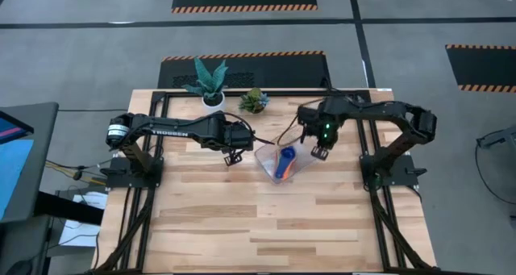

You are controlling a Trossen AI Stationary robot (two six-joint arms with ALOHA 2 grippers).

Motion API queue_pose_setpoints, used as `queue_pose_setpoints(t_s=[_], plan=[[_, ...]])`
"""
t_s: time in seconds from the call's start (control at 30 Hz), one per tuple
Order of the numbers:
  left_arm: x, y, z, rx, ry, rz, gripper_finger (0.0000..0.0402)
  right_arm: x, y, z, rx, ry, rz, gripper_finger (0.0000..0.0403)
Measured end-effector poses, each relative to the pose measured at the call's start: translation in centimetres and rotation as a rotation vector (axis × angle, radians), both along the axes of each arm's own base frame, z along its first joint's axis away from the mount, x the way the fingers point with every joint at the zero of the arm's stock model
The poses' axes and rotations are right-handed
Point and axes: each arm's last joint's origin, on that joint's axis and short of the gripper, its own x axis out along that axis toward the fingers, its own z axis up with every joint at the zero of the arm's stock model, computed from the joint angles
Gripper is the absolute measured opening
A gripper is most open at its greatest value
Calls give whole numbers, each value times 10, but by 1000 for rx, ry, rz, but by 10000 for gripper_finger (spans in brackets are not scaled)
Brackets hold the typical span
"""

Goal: Nest measuring cups in basket
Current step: Adjust the transparent bin

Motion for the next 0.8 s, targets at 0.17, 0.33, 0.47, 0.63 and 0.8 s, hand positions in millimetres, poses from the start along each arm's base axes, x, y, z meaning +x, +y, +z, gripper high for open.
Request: queue_pose_setpoints(t_s=[0.17,0.33,0.47,0.63,0.8], plan=[[-1,-4,-1,-109,-19,41,113,8,24,0,-47,28,25,26],[6,-32,-14,-229,-30,-84,113,1,28,13,-325,68,-42,26],[17,-58,-35,-214,-106,-293,113,-18,30,36,-417,18,-143,25],[28,-62,-49,-215,-162,-362,113,-49,39,79,-454,-215,-332,19],[46,-55,-61,-309,-255,-352,113,-77,56,112,-452,-482,-414,23]])
